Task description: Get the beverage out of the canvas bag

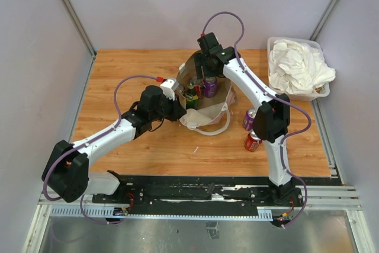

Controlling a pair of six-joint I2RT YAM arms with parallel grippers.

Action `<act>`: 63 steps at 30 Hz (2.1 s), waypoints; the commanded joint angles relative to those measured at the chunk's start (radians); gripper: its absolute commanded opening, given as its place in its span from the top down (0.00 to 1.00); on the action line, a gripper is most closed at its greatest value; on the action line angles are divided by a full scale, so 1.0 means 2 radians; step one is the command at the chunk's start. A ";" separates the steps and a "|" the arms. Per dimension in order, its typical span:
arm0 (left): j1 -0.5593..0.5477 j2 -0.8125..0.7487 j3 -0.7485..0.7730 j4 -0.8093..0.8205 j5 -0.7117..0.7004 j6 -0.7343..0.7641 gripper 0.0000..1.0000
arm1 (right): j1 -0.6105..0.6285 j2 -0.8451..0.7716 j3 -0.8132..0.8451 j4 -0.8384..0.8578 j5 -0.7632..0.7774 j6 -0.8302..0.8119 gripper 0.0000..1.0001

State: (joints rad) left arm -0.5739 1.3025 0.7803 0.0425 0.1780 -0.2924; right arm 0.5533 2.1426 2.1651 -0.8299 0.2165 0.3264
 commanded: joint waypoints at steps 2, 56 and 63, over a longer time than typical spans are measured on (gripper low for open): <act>-0.003 0.016 -0.003 -0.042 -0.011 0.011 0.88 | -0.016 0.014 -0.023 0.035 0.023 0.023 0.22; -0.003 0.044 -0.005 -0.026 0.004 0.017 0.88 | -0.024 0.082 -0.122 0.035 -0.036 0.039 0.30; -0.003 0.045 -0.004 -0.027 0.002 0.017 0.88 | -0.023 0.081 -0.120 0.033 -0.030 0.033 0.59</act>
State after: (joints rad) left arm -0.5739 1.3560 0.7803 0.0658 0.2127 -0.2844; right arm 0.5022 2.2185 1.9755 -0.5907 0.1814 0.4107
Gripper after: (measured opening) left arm 0.172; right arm 0.670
